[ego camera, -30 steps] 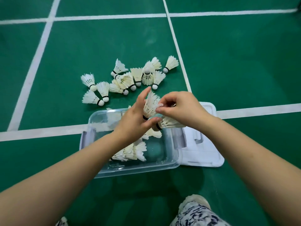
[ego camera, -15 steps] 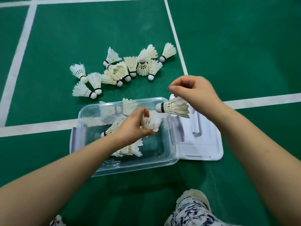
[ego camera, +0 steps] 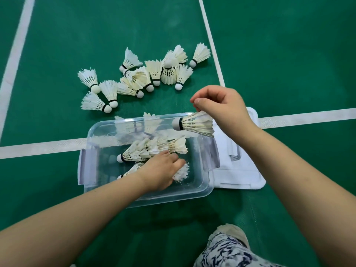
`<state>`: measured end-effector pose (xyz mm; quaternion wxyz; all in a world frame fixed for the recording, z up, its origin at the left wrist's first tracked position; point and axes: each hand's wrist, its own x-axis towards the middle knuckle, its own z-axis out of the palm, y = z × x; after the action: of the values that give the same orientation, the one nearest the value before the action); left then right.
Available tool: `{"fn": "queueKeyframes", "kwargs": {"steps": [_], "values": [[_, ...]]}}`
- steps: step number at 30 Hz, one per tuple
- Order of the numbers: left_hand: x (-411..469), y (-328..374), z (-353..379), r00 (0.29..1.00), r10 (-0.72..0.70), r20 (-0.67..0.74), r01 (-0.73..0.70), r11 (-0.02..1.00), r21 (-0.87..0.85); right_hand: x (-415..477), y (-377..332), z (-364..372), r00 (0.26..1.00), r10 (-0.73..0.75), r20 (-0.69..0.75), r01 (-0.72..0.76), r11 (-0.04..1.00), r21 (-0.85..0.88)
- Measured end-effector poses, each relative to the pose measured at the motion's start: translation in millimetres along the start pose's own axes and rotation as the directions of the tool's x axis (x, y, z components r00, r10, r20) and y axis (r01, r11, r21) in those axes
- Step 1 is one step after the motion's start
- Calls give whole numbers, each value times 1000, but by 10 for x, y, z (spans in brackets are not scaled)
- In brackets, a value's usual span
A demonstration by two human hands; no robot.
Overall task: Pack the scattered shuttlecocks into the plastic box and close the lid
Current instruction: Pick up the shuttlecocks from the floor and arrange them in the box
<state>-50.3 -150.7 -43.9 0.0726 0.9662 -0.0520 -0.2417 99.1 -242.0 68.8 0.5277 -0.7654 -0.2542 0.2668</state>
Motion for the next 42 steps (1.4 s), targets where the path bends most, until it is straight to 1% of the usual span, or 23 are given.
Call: {"fn": "queueKeyframes", "kwargs": {"steps": [1,3,8,10,15,16,17,19,21,23,24,27,28,31,35,37,38,40,42], "values": [[-7,-10,13,1000,-1,5,1,998,58,-2,11,-1,1000,0,3,0,1000,0],[-31,-21,34,999,-35,15,33,994,106,-6,38,5,1000,0,9,0,1000,2],[-59,5,44,999,-46,6,45,988,146,-7,73,45,1000,7,25,-6,1000,-8],[-45,7,47,999,-49,-7,49,990,132,-3,74,54,1000,7,27,-7,1000,-11],[-42,-64,-117,999,-26,-23,25,999,-34,-29,84,43,999,7,37,-6,1000,-17],[-56,-114,-190,998,-39,-41,36,997,-64,-35,93,35,999,7,37,-6,1000,-23],[-78,-180,-269,995,-69,-75,61,993,-101,-40,100,23,999,7,35,-6,1000,-29],[-129,-317,-446,971,-164,-172,123,966,-227,-38,114,10,1000,4,23,-3,999,-46],[-171,-403,-617,926,-233,-297,107,917,-385,-38,126,19,1000,-10,18,11,997,-72],[-178,-380,-775,875,-259,-409,5,850,-527,-60,117,56,999,-32,43,36,995,-94],[-168,-324,-852,865,-260,-428,-56,799,-599,-79,108,85,997,-48,66,55,994,-94],[-60,-85,-1002,900,-236,-368,-176,575,-799,-141,53,157,989,-104,104,111,991,-69],[-17,-8,-1007,900,-239,-365,-193,533,-824,-159,33,163,987,-122,104,128,990,-55],[103,89,-974,885,-268,-379,-210,497,-842,-187,12,156,979,-162,121,169,984,-51],[125,110,-953,915,-240,-323,-222,368,-903,-223,68,126,976,-161,147,170,984,-53],[114,63,-924,927,-231,-295,-213,324,-922,-226,84,123,971,-181,154,191,980,-52],[108,27,-894,927,-239,-289,-211,305,-929,-216,88,116,972,-194,136,202,978,-51],[88,-39,-825,922,-293,-253,-172,277,-946,-176,103,83,977,-206,50,208,977,-50],[54,-90,-763,906,-382,-182,-87,253,-963,-130,123,29,979,-195,-51,194,980,-35]]}}
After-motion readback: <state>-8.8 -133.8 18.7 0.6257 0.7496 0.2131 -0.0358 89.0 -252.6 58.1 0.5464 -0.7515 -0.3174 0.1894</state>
